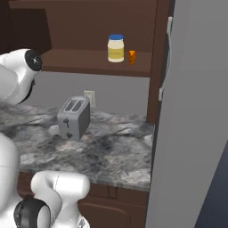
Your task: The dining table condiment station is running low on mayonnaise. Refill the condiment station by opening the cabinet and taking the mayonnaise from the cabinet and placing it on the dining table.
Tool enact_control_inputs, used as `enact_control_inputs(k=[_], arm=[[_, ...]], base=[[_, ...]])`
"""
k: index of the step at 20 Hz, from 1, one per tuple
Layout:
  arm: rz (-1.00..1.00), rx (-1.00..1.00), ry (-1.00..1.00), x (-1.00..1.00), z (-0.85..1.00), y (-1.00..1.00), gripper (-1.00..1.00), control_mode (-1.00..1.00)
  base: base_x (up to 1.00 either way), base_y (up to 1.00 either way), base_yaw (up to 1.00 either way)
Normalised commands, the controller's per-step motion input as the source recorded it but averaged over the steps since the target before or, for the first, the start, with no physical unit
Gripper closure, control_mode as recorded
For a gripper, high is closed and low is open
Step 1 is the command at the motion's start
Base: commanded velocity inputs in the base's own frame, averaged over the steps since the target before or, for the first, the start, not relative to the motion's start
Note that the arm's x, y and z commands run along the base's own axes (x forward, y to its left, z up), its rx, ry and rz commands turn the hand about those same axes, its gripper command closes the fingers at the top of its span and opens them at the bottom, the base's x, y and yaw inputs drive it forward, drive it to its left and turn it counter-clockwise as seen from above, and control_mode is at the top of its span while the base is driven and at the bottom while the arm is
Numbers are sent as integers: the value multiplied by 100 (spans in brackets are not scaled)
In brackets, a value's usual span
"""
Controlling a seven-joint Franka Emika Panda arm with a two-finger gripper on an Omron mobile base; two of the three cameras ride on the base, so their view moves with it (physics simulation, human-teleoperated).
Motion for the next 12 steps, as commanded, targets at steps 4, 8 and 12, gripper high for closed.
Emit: enact_control_inputs(k=[4,8,12], arm=[[0,-25,-4,-2,-29,-44,-100,-100],[-14,-32,-36,-43,-15,-100,-100,-100],[-24,-33,-37,-26,-3,-100,-100,-100]], base=[[0,0,0],[0,0,0],[0,0,0]])
